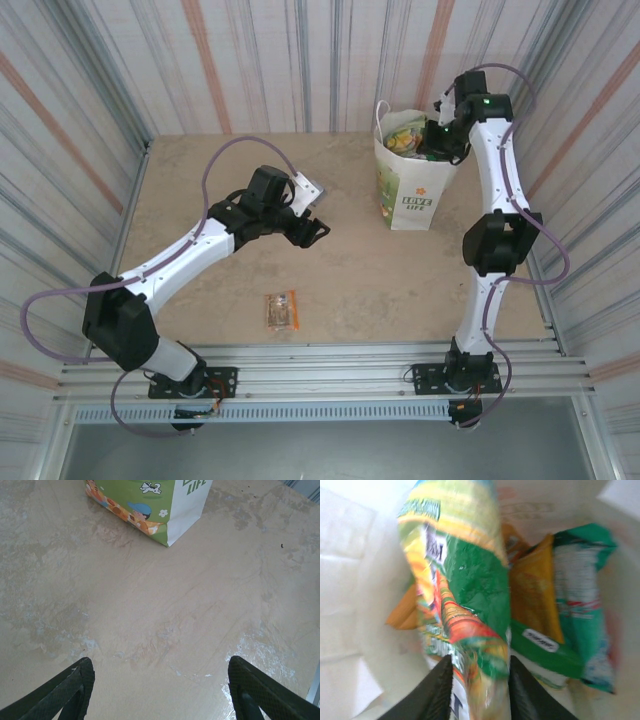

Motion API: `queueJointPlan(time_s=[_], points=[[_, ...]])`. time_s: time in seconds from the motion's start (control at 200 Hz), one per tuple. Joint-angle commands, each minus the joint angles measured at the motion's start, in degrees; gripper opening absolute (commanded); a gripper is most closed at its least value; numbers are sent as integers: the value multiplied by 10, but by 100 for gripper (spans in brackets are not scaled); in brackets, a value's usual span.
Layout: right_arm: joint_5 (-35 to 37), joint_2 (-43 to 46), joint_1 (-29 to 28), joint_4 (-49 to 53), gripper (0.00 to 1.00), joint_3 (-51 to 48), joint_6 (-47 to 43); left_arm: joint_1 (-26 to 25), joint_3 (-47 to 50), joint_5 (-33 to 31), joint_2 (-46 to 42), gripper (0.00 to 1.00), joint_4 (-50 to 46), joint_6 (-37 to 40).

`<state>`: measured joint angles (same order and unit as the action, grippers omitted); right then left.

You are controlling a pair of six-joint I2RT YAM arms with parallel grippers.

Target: Place the snacks into the paper bag

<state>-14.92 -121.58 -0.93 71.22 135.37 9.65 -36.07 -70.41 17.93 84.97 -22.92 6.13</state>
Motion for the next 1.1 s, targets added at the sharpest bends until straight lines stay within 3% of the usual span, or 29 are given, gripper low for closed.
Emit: queueJointPlan(time_s=[0.0,0.14,0.501,0.681,0.982,1.092], points=[[102,-2,6,31,37,24,-13,2,-17,5,6,73,-13,-3],[145,21,5,19,41,26,-25,2,-17,6,9,73,-15,-6],[119,128,-24,9,43,-9,-34,2,-17,15,-18,73,-43,-56],[100,239,-50,-38,44,-135,-27,2,10,9,-54,71,-77,-120],[28,447,-125,-122,45,-427,10,-6,104,2,-107,65,-137,-278],[2,499,-170,-143,45,-505,35,-9,146,-16,-128,59,-155,-317]])
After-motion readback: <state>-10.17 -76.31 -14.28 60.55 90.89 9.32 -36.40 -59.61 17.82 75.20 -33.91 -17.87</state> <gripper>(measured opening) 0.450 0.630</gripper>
